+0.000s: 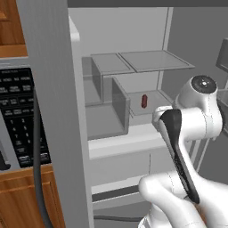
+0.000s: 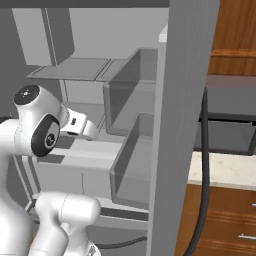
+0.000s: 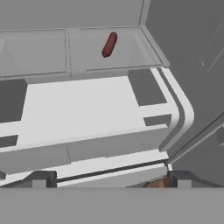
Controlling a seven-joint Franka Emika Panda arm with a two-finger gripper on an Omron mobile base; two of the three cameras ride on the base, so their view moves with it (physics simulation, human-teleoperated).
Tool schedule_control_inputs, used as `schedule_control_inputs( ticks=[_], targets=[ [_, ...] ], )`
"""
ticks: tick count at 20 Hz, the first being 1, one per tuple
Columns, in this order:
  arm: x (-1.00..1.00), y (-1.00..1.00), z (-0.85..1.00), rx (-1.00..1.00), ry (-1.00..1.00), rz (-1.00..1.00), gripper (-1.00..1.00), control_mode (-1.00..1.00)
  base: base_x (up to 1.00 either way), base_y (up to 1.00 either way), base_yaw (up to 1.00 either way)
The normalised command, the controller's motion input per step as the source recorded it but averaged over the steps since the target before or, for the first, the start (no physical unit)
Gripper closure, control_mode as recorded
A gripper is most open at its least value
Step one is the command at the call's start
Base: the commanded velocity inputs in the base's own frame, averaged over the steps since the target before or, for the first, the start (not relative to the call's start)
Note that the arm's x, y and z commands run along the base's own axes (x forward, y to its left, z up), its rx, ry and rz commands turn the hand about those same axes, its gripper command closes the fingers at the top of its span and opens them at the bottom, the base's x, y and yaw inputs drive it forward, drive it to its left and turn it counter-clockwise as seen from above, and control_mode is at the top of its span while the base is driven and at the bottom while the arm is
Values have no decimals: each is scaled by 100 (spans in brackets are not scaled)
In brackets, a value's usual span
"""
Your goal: Move the hot dog bun to the plate on the dining table and place the condiment next to that plate. Then navigate to the fridge and take the sausage and place it on the plate as well.
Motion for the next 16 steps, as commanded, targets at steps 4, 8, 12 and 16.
schedule_control_inputs(
  ticks=[4, 8, 12, 16],
  targets=[
    [49, -36, 0, 1, -9, -7, -100, -100, 0, 0, 0],
    [54, -2, 0, 0, -6, -9, -100, -100, 0, 0, 0],
    [62, 0, 0, 0, -3, -7, -100, -100, 0, 0, 0],
    [66, 0, 0, 0, 0, -5, -100, -100, 0, 0, 0]
  ],
)
